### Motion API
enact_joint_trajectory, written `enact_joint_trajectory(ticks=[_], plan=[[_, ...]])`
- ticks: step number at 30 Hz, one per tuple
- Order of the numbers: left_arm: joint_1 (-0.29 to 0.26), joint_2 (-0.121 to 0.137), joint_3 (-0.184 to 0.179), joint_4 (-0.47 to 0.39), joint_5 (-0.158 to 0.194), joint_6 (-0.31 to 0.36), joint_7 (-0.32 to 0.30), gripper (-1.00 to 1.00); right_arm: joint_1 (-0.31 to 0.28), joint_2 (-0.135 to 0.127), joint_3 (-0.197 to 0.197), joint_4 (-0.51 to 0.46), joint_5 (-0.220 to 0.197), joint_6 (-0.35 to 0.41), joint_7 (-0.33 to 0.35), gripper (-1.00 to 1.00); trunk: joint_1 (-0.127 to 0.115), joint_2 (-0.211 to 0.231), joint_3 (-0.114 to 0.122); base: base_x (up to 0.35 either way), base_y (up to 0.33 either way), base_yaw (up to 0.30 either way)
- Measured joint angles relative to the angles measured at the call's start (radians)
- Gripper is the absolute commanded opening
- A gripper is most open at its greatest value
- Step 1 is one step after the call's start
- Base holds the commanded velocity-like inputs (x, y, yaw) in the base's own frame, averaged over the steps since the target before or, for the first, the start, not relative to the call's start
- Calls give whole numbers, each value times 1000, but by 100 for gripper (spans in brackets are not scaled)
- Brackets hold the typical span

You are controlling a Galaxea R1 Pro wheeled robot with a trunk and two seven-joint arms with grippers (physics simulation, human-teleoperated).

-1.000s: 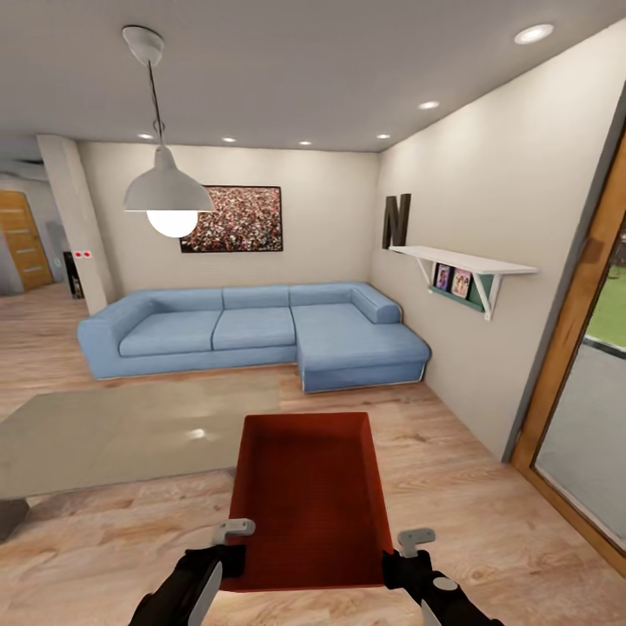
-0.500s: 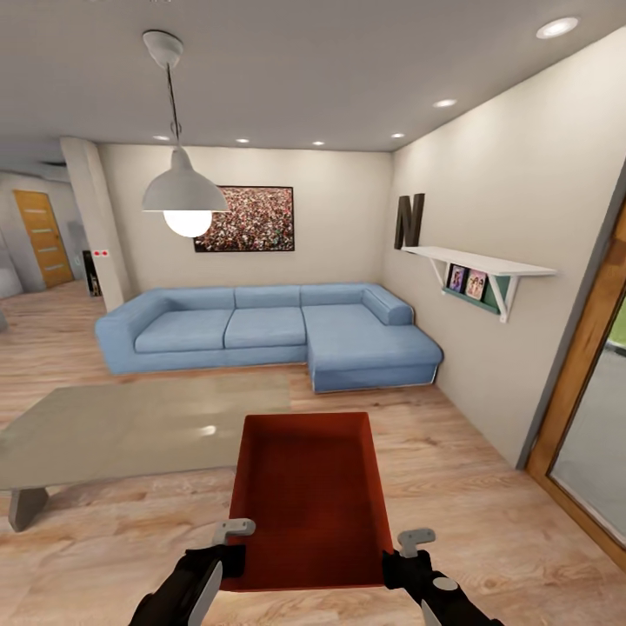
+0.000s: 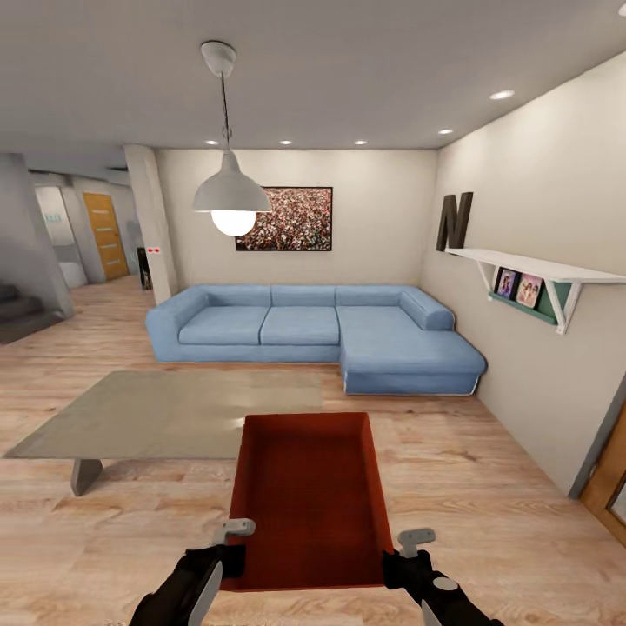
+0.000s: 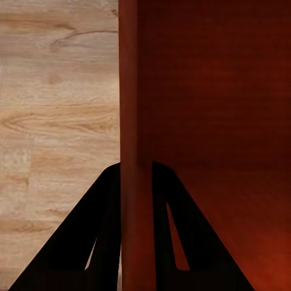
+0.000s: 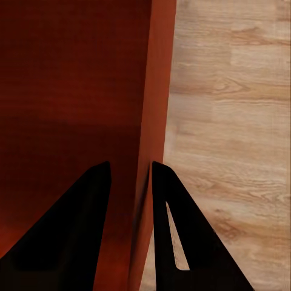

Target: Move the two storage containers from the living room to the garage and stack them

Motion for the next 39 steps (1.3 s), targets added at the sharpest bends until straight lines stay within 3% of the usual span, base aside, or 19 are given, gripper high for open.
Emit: enact_joint_trajectory(ticks=[39], plan=[[0,1,-1,1,3,-2,0,-100,0,0,2,-2,0,1,-2,-100,0,0,0,0,0,294]])
